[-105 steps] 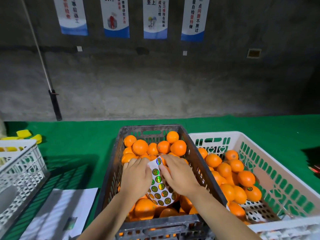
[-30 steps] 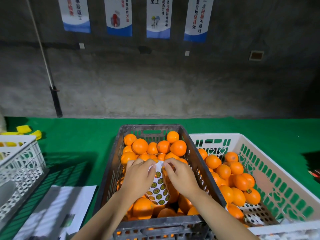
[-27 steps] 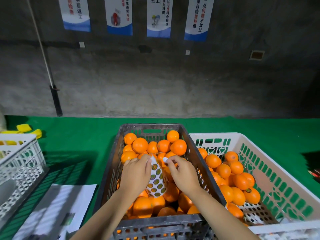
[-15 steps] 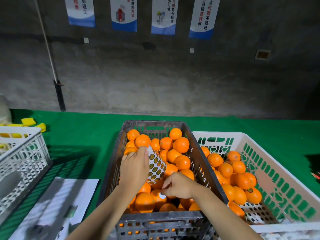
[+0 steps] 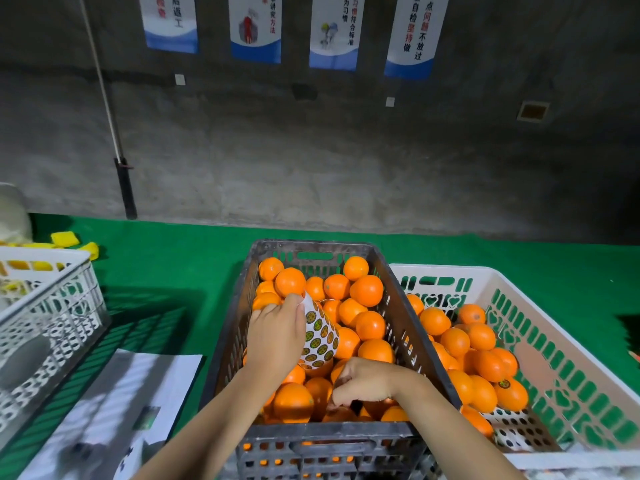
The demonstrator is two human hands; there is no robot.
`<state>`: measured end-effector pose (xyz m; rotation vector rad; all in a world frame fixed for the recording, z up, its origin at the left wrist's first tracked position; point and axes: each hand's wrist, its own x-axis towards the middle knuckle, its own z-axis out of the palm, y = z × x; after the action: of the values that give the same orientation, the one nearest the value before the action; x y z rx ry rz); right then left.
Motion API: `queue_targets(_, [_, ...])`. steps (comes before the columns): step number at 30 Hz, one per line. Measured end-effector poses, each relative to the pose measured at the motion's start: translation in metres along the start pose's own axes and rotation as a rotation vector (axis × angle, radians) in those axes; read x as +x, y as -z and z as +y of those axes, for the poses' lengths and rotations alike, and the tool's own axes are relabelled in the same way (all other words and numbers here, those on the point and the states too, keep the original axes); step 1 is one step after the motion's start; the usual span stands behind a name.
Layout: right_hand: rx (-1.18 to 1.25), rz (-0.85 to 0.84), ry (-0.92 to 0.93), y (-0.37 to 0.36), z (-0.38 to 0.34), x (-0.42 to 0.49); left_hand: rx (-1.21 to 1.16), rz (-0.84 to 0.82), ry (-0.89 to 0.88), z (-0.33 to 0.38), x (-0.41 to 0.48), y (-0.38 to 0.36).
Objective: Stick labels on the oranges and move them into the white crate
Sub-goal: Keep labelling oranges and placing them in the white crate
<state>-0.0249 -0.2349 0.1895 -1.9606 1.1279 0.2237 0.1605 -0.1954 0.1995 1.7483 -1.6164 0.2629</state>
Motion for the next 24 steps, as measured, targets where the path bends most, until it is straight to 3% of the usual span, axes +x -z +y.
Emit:
queue_targets(6, [-0.057, -0.033, -0.001, -0.004, 0.002, 0.005, -0.009, 0.004, -0.007, 0.000, -0.001, 0.000])
queue_targets(12, [-0.304, -0.199, -0.254, -0.007, -0.003, 0.007, 0.006, -0.033, 0.011, 0.000, -0.001, 0.000])
queue_targets(18, [-0.335, -0.243, -0.308, -0.011, -0.005, 0.015, 0.021, -0.056, -0.007, 0.001, 0.000, 0.002])
queue_targets(24, [-0.248, -0.245, -0.268, -0.005, -0.001, 0.014, 0.117, 0.055, -0.322, -0.001, 0.003, -0.001])
